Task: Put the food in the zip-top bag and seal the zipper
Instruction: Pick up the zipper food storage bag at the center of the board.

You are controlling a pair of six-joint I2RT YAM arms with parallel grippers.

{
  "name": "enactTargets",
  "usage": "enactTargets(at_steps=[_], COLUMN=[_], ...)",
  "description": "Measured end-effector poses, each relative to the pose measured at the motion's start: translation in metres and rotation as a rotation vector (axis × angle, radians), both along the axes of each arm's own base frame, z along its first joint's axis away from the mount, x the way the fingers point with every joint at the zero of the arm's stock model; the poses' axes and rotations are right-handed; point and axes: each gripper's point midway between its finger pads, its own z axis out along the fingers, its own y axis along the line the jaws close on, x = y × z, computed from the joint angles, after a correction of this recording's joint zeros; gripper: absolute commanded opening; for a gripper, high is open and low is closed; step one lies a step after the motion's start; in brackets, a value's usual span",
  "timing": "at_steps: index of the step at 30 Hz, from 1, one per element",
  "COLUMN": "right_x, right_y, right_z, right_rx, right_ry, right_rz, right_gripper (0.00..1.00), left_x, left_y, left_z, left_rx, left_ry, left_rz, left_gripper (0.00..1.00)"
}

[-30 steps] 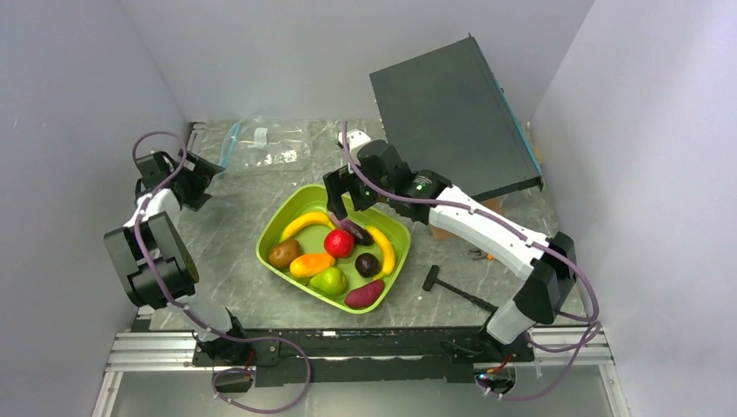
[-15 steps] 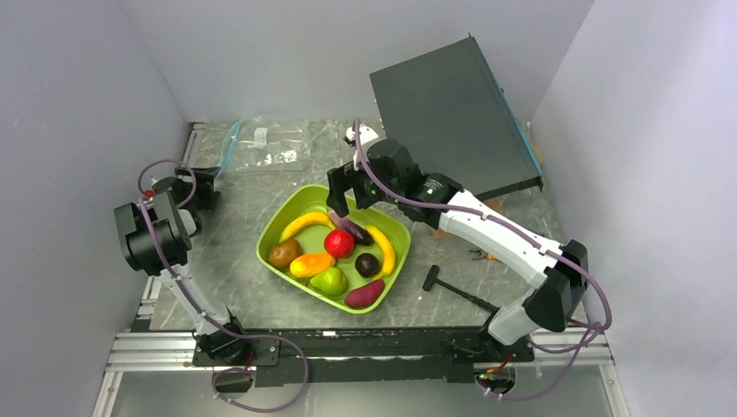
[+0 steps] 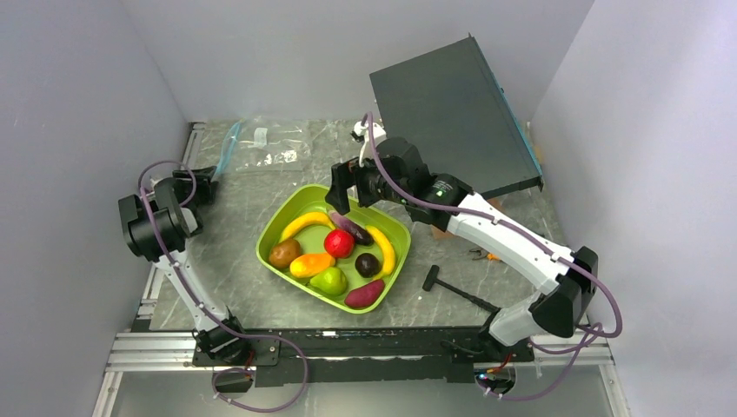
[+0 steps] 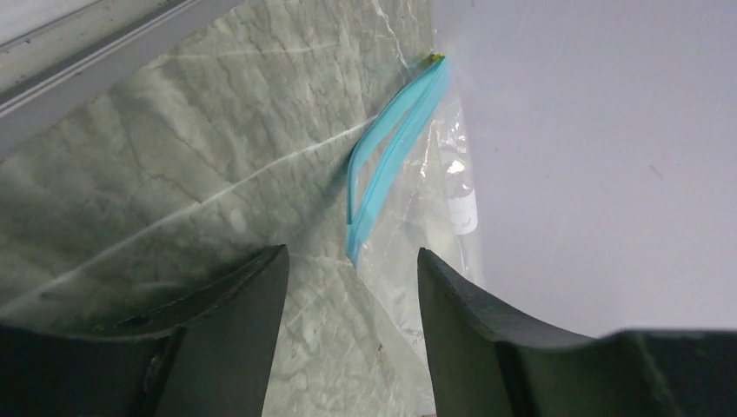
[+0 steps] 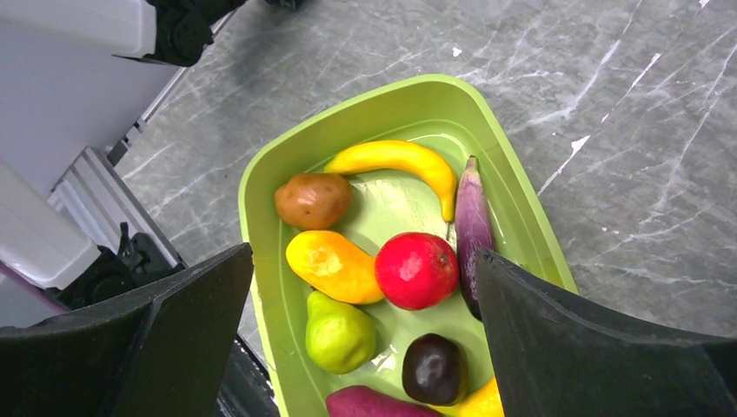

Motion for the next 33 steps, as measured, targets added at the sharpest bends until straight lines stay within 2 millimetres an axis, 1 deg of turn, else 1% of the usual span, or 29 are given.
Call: enactTargets(at_steps=[2, 6, 8, 13, 15, 18, 22, 24, 25, 28, 33], right_x=[-0.001, -0.001, -0.002, -0.004, -0.005, -0.008, -0.018, -0.022, -0.024, -0.029, -0.04], right_y=[-0.001, -0.002, -0.002, -0.002, -0.003, -0.007, -0.02, -0.026, -0.028, -0.033, -0.037], right_z=[0.003, 0.004, 0.003, 0.002, 0.001, 0.002, 0.004, 0.005, 0.006, 0.002, -0.015], right_rx=[0.009, 0.012, 0.011, 0.01, 0.009, 0.01, 0.011, 0.015, 0.017, 0.015, 0.005], right_ry=[-0.001, 0.005, 0.011, 0.025, 0.028, 0.031, 0.026, 0.022, 0.02, 0.023, 0.057], right_rz=[-0.003, -0.008, -0.01, -0.013, -0.014, -0.019, -0.023, -0.026, -0.026, -0.024, -0.003], right_gripper=[1.0, 1.0, 1.0, 1.0, 1.0, 1.0, 1.0, 1.0, 1.0, 1.0, 1.0], left_x=[0.006, 0.012, 0.014, 0.018, 0.018, 0.018, 0.017, 0.015, 0.012, 0.003, -0.019], left_y=[0.0, -0.005, -0.008, -0.014, -0.016, -0.019, -0.02, -0.022, -0.023, -0.026, -0.026], left_z=[-0.004, -0.009, -0.009, -0.015, -0.02, -0.02, -0.015, -0.004, 0.007, 0.047, 0.123], left_rx=[-0.013, -0.042, -0.056, -0.084, -0.092, -0.086, -0.062, -0.031, -0.005, 0.096, 0.338], left_ry=[-0.002, -0.011, -0.016, -0.019, -0.014, -0.015, -0.017, -0.023, -0.027, -0.063, -0.1], left_rz=[-0.001, -0.019, -0.034, -0.066, -0.077, -0.096, -0.114, -0.125, -0.134, -0.152, -0.155], left_gripper=[0.52, 0.48, 0.44, 0.23, 0.11, 0.06, 0.0, 0.0, 0.0, 0.0, 0.0])
